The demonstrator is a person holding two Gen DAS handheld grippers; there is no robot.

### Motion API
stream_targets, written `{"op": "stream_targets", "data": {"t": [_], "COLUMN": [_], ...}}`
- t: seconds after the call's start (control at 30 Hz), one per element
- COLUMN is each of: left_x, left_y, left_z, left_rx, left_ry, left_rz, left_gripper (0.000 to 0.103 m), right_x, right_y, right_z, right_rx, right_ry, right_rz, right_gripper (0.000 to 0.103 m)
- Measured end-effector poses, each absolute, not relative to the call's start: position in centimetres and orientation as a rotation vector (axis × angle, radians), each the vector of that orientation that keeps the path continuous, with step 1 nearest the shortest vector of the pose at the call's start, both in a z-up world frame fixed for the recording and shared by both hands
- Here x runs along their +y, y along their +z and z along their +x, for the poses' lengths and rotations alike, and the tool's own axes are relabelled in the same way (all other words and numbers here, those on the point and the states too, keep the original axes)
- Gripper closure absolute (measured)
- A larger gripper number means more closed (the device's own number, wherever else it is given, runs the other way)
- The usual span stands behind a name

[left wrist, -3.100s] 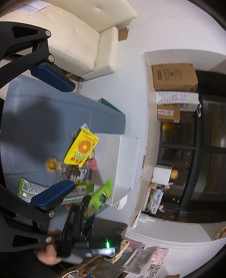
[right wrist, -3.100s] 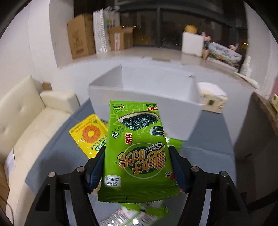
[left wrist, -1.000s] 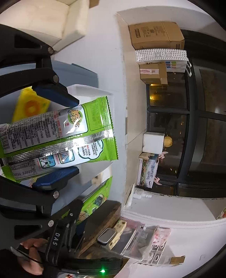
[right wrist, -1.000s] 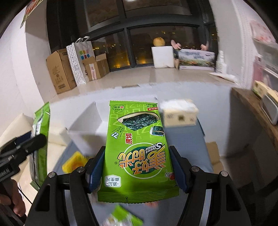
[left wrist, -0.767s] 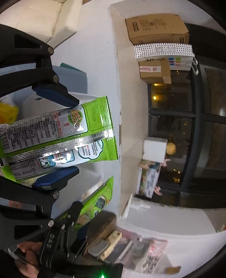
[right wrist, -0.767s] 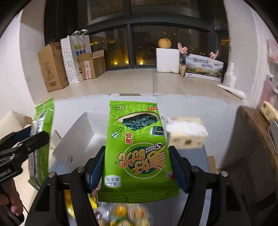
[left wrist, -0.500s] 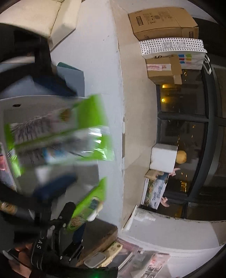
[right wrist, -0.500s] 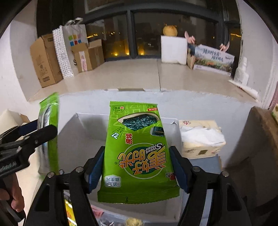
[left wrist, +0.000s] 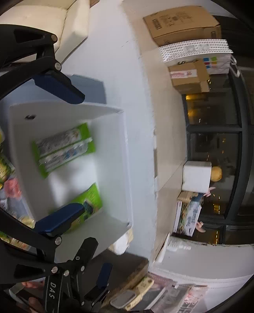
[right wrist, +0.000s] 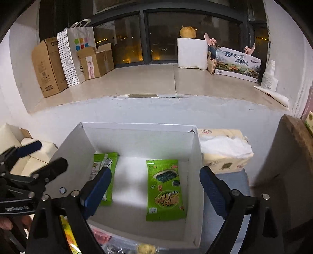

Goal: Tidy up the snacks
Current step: 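Carry both bags into the white box and open both tools, then grasp another long green-and-white snack stick bag with the right tool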

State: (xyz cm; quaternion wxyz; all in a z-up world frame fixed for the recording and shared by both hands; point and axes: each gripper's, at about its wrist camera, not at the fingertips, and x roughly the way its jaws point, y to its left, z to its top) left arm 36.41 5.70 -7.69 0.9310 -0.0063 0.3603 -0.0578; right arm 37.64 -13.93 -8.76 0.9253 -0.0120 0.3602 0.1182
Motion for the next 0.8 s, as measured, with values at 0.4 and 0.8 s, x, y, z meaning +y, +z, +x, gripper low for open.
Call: {"op": "stream_targets", "data": {"t": [0.4,0.8], "left_x": [4.5,4.6], "left_y": [-7.1,-10.2], "left_z": [25.2,10.0], "left_rx": [0.716,0.711], "left_ry": [-0.105,-0.095], "left_rz": [0.003,-0.065], "left_gripper": [0.0,0.0], "right_x": [-17.0,-19.3], "right_y": [-7.5,-15.6], "right_z": [27.2,13.3], "right_rx": [0.697,0.88], "right_ry": [0.308,0.159], "right_rz": [-0.02,0.137], "right_gripper": [0.0,0.0]}}
